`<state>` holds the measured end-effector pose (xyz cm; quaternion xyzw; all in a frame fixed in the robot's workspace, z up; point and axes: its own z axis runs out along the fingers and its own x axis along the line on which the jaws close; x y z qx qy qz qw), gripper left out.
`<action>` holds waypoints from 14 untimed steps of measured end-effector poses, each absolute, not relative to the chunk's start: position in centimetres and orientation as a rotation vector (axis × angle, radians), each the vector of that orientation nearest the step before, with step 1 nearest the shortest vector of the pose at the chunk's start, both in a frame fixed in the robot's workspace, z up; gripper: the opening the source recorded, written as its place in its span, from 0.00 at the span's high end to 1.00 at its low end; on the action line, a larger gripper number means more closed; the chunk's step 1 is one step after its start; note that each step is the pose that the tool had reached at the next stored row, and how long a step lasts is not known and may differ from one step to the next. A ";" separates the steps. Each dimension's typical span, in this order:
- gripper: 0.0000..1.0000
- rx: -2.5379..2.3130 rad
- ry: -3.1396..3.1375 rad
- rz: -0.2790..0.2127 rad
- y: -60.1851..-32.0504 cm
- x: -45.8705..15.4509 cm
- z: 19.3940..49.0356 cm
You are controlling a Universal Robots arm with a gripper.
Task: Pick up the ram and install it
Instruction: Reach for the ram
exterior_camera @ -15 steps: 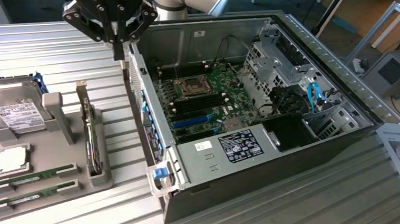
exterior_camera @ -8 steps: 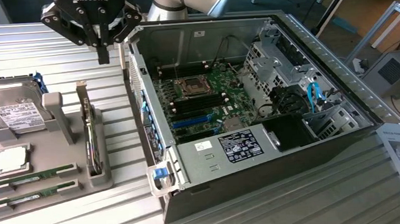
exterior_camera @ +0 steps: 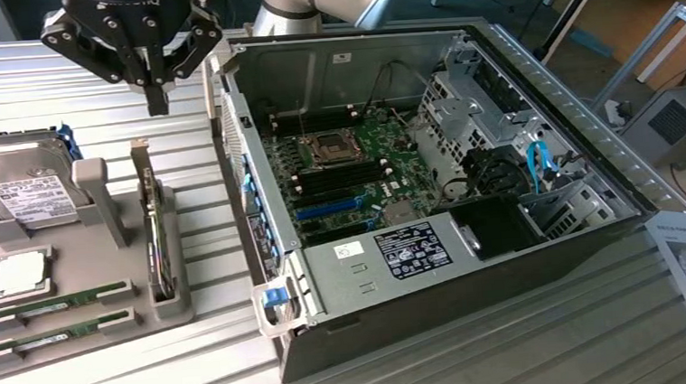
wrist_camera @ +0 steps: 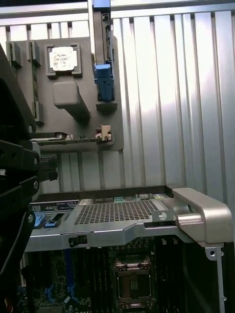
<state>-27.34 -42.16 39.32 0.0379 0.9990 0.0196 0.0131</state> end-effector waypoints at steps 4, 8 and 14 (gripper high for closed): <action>0.89 0.118 3.112 0.061 -42.4 -28.3 39.3; 0.89 0.118 3.112 0.061 -42.8 -29.9 39.3; 0.89 0.118 3.112 0.061 -43.3 -31.1 39.3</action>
